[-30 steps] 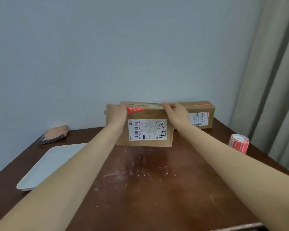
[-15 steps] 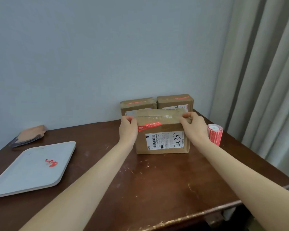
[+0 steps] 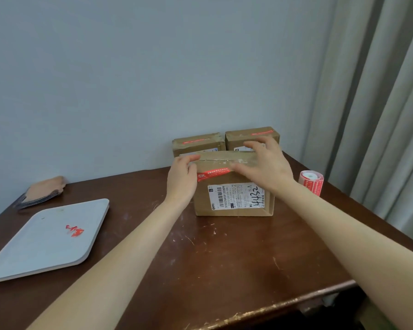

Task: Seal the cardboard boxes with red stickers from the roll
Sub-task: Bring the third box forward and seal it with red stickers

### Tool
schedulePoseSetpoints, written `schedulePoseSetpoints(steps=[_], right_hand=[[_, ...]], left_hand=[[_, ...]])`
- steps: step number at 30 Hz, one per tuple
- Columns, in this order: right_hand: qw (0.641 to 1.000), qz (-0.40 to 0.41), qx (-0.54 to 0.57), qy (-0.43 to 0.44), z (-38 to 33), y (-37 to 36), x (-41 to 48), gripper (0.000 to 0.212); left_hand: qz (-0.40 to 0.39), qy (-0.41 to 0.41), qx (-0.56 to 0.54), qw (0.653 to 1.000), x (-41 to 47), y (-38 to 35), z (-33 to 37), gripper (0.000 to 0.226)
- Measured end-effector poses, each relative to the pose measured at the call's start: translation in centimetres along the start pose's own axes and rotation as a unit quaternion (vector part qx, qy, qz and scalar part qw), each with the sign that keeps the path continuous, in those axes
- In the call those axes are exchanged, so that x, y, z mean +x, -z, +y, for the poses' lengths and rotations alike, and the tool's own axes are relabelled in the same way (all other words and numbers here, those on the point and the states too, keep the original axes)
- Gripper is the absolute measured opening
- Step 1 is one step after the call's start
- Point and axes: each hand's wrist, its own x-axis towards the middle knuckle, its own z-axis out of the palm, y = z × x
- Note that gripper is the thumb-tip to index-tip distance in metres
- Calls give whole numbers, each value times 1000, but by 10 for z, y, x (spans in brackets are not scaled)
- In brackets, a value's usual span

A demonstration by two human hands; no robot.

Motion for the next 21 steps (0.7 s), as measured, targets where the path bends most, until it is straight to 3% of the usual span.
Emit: schedulePoseSetpoints(steps=[3,6,10,21], right_hand=[[988,-123,-76,56,-9,4,9,83],[978,-181,-95,47,-9,4,14,68],[984,-159,-72,36,-5,-1,10,52],[986,-150,-65,33,-5,-1,9,51]], left_hand=[[36,-63,46,996,-9,9,-6,30],[34,-77,53,995,-17,14,-14,24],[59,-60,23,996,-26,12,-20,16],[95,-41,-23,994,-31,1,-19,12]])
